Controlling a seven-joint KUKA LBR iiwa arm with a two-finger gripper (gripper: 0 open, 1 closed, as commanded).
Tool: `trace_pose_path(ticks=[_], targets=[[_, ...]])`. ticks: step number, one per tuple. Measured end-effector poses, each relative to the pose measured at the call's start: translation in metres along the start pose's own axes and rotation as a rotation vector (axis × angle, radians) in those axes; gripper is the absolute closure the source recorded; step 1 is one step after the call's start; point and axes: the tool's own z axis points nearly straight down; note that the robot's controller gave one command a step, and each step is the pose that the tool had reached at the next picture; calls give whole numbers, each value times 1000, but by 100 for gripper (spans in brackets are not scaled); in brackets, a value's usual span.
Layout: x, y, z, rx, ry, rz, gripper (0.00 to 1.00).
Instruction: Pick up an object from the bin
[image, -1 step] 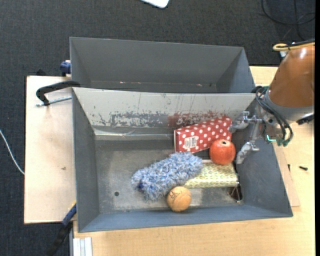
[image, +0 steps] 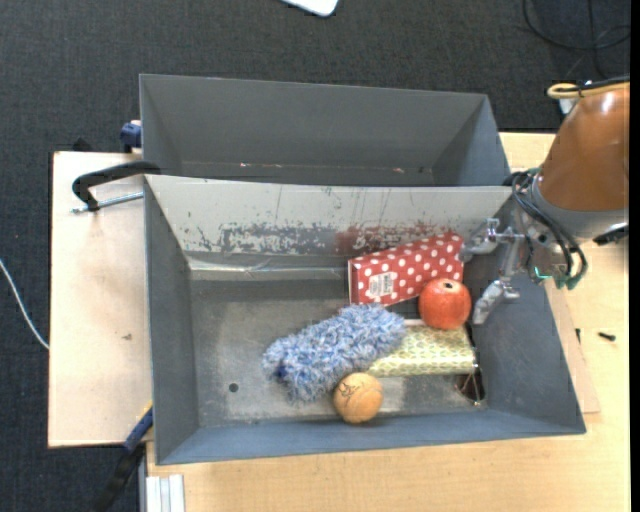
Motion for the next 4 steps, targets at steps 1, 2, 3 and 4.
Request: trace_pose_path(ticks=[1,2,3,4], targets=[[11,14,51,1,-6,57,0],[17,34,78,1,0,128,0],[24,50,76,2,-4,130,100],[24,50,76,2,-4,130,100]])
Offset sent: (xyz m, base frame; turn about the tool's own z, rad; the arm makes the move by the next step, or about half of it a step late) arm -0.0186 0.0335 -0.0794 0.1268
